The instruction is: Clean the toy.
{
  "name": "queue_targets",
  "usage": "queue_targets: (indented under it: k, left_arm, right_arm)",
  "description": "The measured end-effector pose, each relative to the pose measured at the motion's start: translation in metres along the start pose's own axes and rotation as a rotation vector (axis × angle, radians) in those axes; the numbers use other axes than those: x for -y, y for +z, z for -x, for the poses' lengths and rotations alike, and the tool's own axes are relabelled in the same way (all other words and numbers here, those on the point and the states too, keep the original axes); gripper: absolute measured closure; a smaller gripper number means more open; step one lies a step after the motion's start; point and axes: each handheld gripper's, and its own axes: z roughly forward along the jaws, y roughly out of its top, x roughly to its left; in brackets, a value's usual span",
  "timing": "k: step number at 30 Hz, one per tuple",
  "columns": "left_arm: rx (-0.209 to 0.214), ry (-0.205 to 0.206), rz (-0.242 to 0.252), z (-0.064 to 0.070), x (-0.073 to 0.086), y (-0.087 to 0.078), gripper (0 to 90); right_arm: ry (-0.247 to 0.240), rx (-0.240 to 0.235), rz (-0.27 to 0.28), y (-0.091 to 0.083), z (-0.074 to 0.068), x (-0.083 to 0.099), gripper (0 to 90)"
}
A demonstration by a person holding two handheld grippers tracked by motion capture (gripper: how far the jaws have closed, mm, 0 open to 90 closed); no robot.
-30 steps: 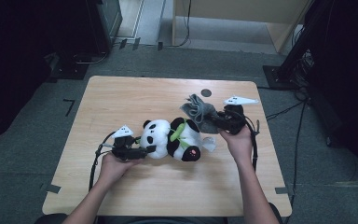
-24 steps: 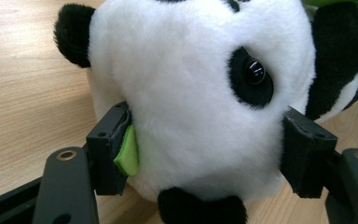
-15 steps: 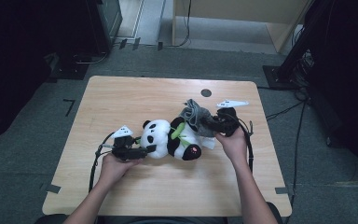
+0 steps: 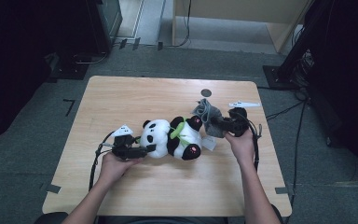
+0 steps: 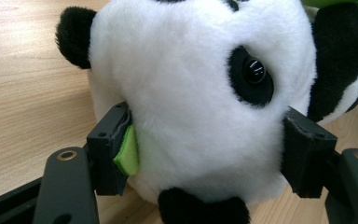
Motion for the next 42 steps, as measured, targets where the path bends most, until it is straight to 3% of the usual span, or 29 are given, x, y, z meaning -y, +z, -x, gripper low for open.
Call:
queue_targets:
  k: [5,7,11,14,17,20,24,35,39,42]
  left_arm:
    - [0.000,0.004,0.002,0.000,0.000,0.000,29.5]
    - [-0.001,-0.001,0.006,0.000,0.001,0.000,29.5]
    - [-0.004,-0.001,0.012,0.001,0.002,0.000,29.5]
    - [-0.005,-0.004,0.013,0.001,0.002,0.000,29.5]
    - [-0.007,-0.013,0.015,0.001,0.002,0.000,29.4]
    - [-0.007,-0.013,0.016,0.001,0.002,0.000,29.4]
    - [-0.007,-0.013,0.017,0.001,0.002,0.000,29.4]
    - [-0.008,0.009,0.026,0.001,0.003,0.001,28.4]
    - [-0.010,0.017,0.028,0.001,0.003,0.000,27.8]
    - [-0.008,0.019,0.032,0.001,0.004,0.001,27.5]
  right_arm:
    - [-0.053,-0.023,0.068,-0.019,-0.018,-0.020,76.0]
    - [-0.098,-0.030,0.074,-0.020,-0.031,-0.025,76.0]
    - [-0.149,-0.083,0.056,-0.009,-0.054,-0.030,75.8]
    - [-0.190,-0.069,0.003,0.009,-0.061,-0.025,75.2]
    - [-0.160,-0.072,-0.012,0.018,-0.052,-0.018,75.6]
    - [-0.098,-0.081,-0.006,0.016,-0.035,-0.014,75.7]
    - [-0.065,-0.071,-0.012,0.017,-0.023,-0.009,75.8]
    - [-0.022,-0.029,-0.082,0.023,0.000,0.002,75.8]
    - [-0.012,-0.002,-0.048,0.009,0.004,-0.003,75.9]
    - [-0.033,-0.016,0.027,-0.014,-0.008,-0.014,75.9]
